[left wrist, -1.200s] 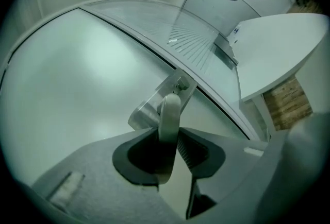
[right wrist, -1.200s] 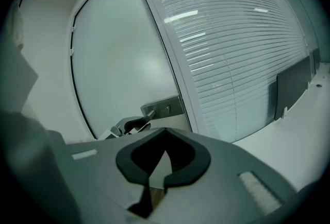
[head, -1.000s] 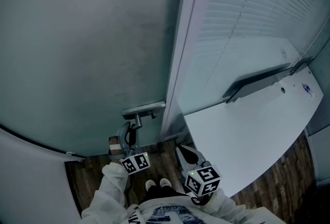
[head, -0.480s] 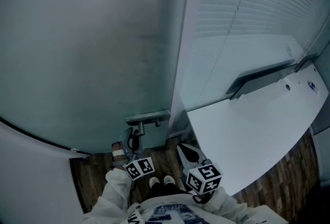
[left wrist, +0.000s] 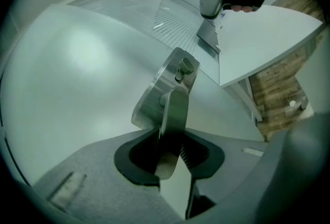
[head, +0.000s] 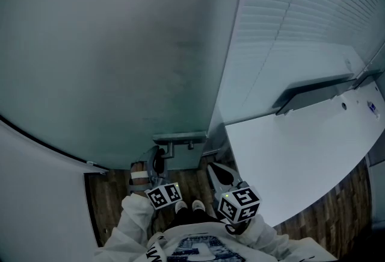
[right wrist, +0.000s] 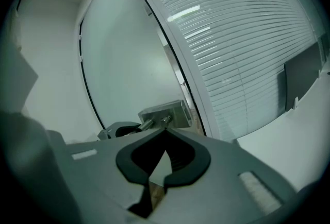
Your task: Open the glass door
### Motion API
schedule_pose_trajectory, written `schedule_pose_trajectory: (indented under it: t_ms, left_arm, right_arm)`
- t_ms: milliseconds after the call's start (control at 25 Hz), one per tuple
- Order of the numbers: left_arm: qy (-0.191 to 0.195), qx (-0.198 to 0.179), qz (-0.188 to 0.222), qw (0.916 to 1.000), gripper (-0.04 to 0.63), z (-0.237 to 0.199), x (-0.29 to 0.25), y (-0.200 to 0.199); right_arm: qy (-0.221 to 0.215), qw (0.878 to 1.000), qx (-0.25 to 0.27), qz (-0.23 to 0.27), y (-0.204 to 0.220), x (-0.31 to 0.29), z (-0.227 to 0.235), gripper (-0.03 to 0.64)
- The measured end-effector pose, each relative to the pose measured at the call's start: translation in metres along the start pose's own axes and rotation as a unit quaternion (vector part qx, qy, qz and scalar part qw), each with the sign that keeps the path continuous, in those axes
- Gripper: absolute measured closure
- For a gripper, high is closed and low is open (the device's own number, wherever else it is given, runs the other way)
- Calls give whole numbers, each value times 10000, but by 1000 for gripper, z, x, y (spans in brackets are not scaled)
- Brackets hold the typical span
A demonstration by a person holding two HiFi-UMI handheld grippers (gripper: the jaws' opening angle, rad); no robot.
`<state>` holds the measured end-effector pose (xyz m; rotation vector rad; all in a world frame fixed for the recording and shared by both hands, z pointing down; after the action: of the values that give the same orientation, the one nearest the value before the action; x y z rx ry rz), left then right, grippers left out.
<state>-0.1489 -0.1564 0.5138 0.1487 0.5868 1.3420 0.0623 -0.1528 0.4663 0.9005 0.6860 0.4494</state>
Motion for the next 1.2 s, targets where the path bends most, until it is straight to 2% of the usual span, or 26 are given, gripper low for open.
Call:
schedule_pose_trajectory:
  t_ms: [280,400,600,720,840,960,1080,1200]
  left_arm:
    - [-62,-752,-188,9970,474,1,12,-3]
    - [-64,-904,-260,9955,474,5,10,-5]
    - [-157,-1410,-402,9891,474,12,11,-2]
    - [-234,-1342,-565,9891,468,17,29,4]
    - [-266,-860,-676,9936,476,15,54,11]
    - [-181,271,-593,9977,537,16,93,23]
    - [-49,1455,-354,9887,589,23,142,35]
    - [77,2222,-217,9747,592,29,203,49]
  right_arm:
    - [-131,9999,-46,0,11,6,2,611]
    - [-152,9998,-74,-45,20,7,8,611]
    - [-202,9998,-16,-12,28,14,3,611]
    - [-247,9996,74,102,32,26,-8,611]
    - [-303,9989,226,279,31,35,-25,611]
    - [-290,9986,318,315,39,45,-48,611]
    - [-310,9977,538,284,56,67,-81,611]
    - [-369,9964,699,311,82,100,-126,611]
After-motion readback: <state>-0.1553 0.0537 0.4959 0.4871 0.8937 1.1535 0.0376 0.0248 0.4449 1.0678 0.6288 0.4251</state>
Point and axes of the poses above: the fingertips, and each gripper's own axes: x backward along the fingers, z to its right, y out of its underside, the point moved 8 cm from there along x, backward along the fingers, and after that the axes turned 3 degrees about -x, right-handed, at the moved point
